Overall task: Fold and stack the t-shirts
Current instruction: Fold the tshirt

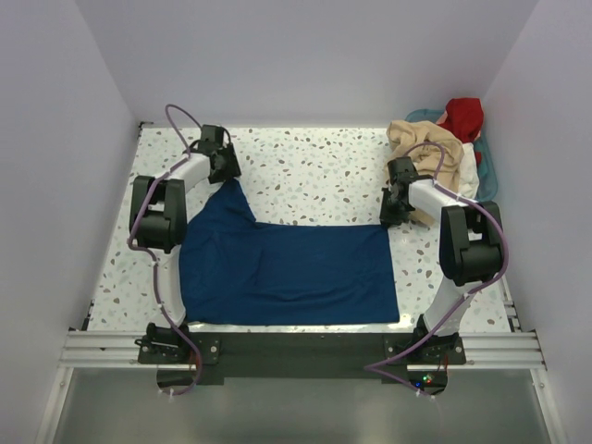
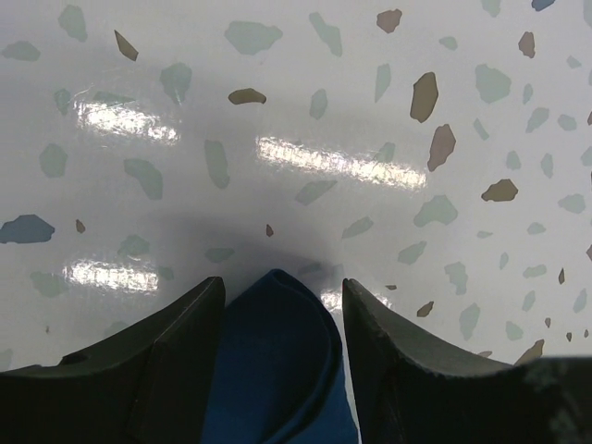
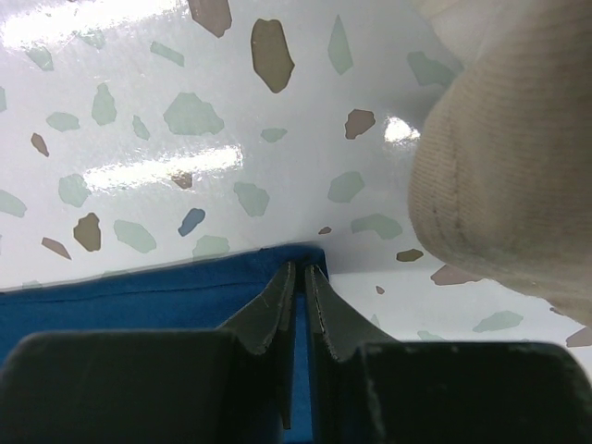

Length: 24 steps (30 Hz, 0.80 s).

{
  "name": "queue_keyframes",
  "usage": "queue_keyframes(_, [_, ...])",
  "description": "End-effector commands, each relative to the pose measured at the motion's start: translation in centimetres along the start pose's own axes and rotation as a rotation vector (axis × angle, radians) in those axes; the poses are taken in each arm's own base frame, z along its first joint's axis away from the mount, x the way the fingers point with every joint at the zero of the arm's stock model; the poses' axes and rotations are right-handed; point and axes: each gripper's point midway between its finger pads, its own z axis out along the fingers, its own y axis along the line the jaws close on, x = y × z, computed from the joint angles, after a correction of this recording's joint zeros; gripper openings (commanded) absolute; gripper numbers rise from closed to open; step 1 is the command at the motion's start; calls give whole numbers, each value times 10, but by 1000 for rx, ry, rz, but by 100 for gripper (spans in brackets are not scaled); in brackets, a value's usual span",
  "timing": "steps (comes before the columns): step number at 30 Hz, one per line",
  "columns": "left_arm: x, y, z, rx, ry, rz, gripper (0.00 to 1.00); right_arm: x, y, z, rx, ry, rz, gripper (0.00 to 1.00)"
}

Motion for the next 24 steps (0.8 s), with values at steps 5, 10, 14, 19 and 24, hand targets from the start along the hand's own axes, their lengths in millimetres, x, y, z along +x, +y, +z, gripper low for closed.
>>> queue_keyframes(5, [0, 7, 7, -49, 2, 74, 48, 6, 2, -4, -22, 16, 17, 9])
queue_keyframes(10, [14, 2, 9, -45, 27, 107, 28, 6, 2, -4, -22, 16, 15, 8])
queue_keyframes(14, [20, 1, 10, -44, 38, 105, 5, 6, 3, -6, -27, 15, 12, 4])
queue_keyframes(19, [8, -2, 5, -36, 3, 101, 0, 1, 5, -10, -32, 8, 13, 0])
queue_keyframes(24, [-25, -8, -9, -12, -80, 81, 0, -12, 9, -18, -35, -8, 24, 0])
